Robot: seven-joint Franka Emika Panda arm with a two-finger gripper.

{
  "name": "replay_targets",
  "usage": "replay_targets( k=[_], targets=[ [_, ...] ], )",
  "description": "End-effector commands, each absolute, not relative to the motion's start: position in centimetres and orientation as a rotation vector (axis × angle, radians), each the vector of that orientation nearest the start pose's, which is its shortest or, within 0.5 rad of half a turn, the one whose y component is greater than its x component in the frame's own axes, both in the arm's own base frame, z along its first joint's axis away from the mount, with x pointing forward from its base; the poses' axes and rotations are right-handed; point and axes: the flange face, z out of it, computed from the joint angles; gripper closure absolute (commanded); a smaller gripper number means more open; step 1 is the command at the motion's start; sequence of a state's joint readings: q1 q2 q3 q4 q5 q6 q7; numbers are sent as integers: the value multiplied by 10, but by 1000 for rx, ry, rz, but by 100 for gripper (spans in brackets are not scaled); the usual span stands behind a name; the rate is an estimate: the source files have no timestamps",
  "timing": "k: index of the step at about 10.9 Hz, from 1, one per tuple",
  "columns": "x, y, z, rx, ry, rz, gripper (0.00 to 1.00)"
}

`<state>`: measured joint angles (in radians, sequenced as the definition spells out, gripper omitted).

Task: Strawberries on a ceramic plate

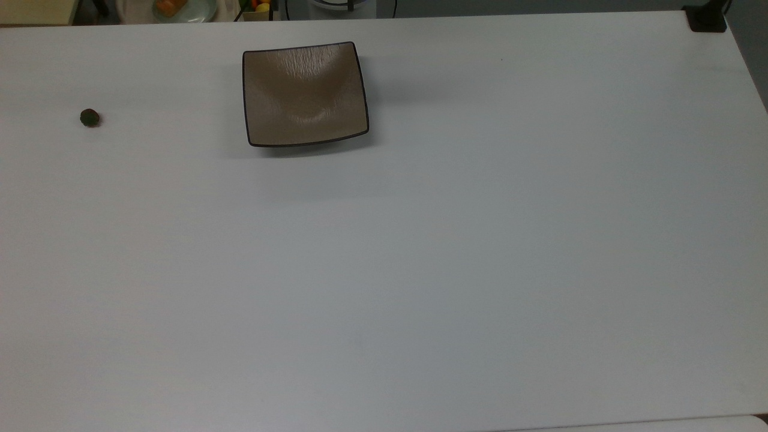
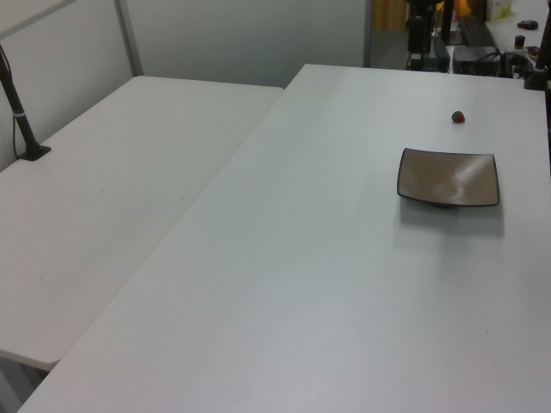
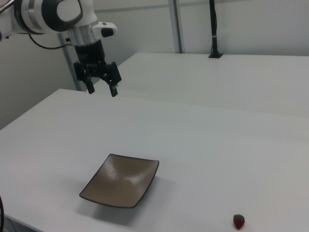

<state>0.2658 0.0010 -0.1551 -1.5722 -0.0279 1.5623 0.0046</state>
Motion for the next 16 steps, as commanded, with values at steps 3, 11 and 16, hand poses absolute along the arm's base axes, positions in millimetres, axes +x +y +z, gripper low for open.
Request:
replay_targets(
  k=[3, 11, 16],
  targets=[
    [545, 70, 620, -3180, -175, -18, 0],
    [549, 45, 618, -3144, -477, 4, 0],
    [552, -10, 614, -3142, -478, 24, 0]
  ],
)
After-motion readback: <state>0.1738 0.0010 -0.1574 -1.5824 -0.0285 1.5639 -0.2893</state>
